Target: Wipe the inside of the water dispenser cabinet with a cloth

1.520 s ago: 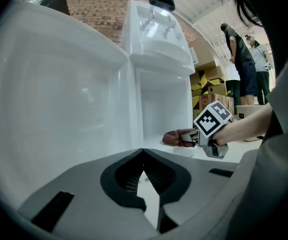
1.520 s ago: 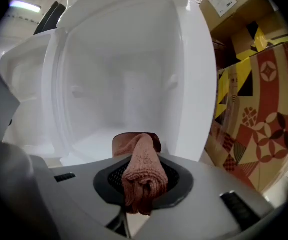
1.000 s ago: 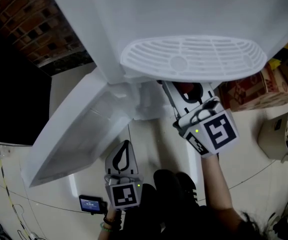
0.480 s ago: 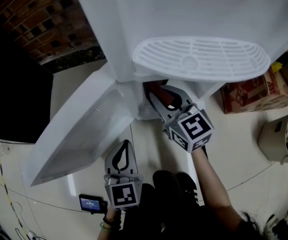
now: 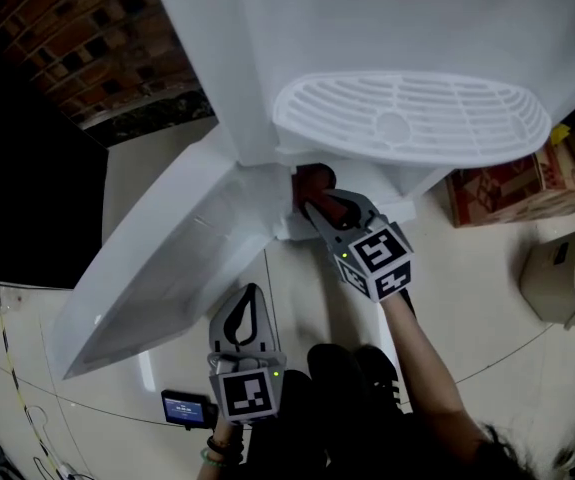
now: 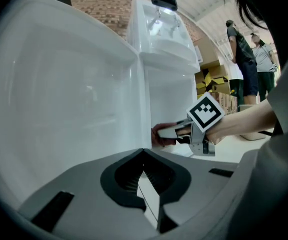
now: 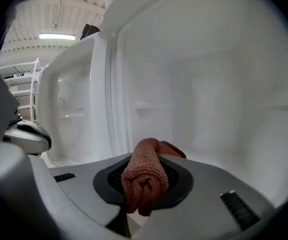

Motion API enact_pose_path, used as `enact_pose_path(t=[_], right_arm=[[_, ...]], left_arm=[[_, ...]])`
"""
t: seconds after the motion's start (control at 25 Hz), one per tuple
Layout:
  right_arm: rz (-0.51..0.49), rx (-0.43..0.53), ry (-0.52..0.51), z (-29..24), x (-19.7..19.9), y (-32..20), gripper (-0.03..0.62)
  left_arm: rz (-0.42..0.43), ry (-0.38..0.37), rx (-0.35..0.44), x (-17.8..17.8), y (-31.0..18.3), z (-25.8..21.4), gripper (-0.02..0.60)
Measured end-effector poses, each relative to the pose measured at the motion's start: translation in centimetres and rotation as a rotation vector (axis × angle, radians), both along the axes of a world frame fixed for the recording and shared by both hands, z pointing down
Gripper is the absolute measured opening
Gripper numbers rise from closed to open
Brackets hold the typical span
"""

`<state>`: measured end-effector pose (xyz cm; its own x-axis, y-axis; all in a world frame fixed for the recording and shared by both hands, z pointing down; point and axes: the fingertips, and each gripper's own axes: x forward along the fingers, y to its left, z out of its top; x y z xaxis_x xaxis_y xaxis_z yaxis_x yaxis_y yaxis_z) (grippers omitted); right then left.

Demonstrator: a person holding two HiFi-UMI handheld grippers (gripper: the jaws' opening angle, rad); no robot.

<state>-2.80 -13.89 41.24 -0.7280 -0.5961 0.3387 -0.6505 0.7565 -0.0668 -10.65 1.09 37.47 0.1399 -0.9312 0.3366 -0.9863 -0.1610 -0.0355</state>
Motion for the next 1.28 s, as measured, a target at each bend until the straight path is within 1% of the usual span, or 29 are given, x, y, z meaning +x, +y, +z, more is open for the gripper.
enact_pose_path(t=[0.08, 0.24, 0.32, 0.4, 0.44, 0.52, 0.6, 0.68, 0.72, 0.84, 0.96, 1.08, 1.16, 1.2, 1.28], right_arm=[[0.032, 0.081, -0.039, -3.9, 0.4, -1.6, 0.078], [0.103, 0.283, -0.175, -12.5, 1.8, -5.4, 0.078], [0.121, 0.334, -0.236, -15.3, 1.9, -6.9, 0.078], [0.113, 0.333, -0.271, -16.2, 1.2, -8.1, 0.078], [0.107, 0.323, -0.271, -15.9, 0.7, -8.6, 0.078], [0.110, 0.291, -0.238, -14.0, -0.1, -9.1, 0.078], [0.114, 0.228, -0.208, -10.7, -0.8, -9.1, 0.078], [0.124, 0.146, -0.204, -7.4, -0.8, -9.1, 0.077], [0.121, 0.112, -0.178, -5.8, -0.6, -9.1, 0.075], [0.057, 0.042, -0.016, -0.5, -0.7, -7.9, 0.074], [0.022, -0.029, 0.019, 2.3, -1.0, -6.4, 0.074], [0.016, -0.019, 0.048, 3.0, -0.6, -6.6, 0.074], [0.041, 0.010, 0.034, 1.7, -0.1, -7.1, 0.074], [0.057, 0.039, 0.020, 0.3, 0.2, -7.4, 0.074], [0.090, 0.131, -0.015, -3.6, 0.7, -8.2, 0.074]], left_arm=[[-0.009, -0.001, -0.007, -0.4, 0.0, 0.2, 0.003], [-0.015, -0.007, -0.004, -0.9, 0.1, 0.1, 0.003], [-0.007, -0.016, -0.009, -0.9, 0.2, 0.2, 0.003], [-0.004, -0.021, -0.017, -1.0, 0.3, 0.4, 0.003], [-0.006, -0.023, -0.022, -1.2, 0.4, 0.5, 0.003], [-0.015, -0.027, -0.033, -1.6, 0.4, 0.8, 0.003], [-0.027, -0.027, -0.038, -2.1, 0.4, 0.9, 0.003], [-0.030, -0.027, -0.034, -2.3, 0.3, 0.9, 0.003], [-0.028, -0.027, -0.031, -2.2, 0.3, 0.9, 0.003], [-0.020, -0.024, -0.028, -1.8, 0.5, 0.8, 0.003], [-0.013, -0.031, -0.026, -1.6, 0.5, 0.6, 0.003], [-0.015, -0.028, -0.027, -1.7, 0.4, 0.7, 0.003], [-0.019, -0.027, -0.034, -1.9, 0.6, 0.8, 0.003], [-0.021, -0.027, -0.037, -1.9, 0.6, 0.9, 0.003], [-0.023, -0.028, -0.035, -2.1, 0.5, 0.9, 0.003]])
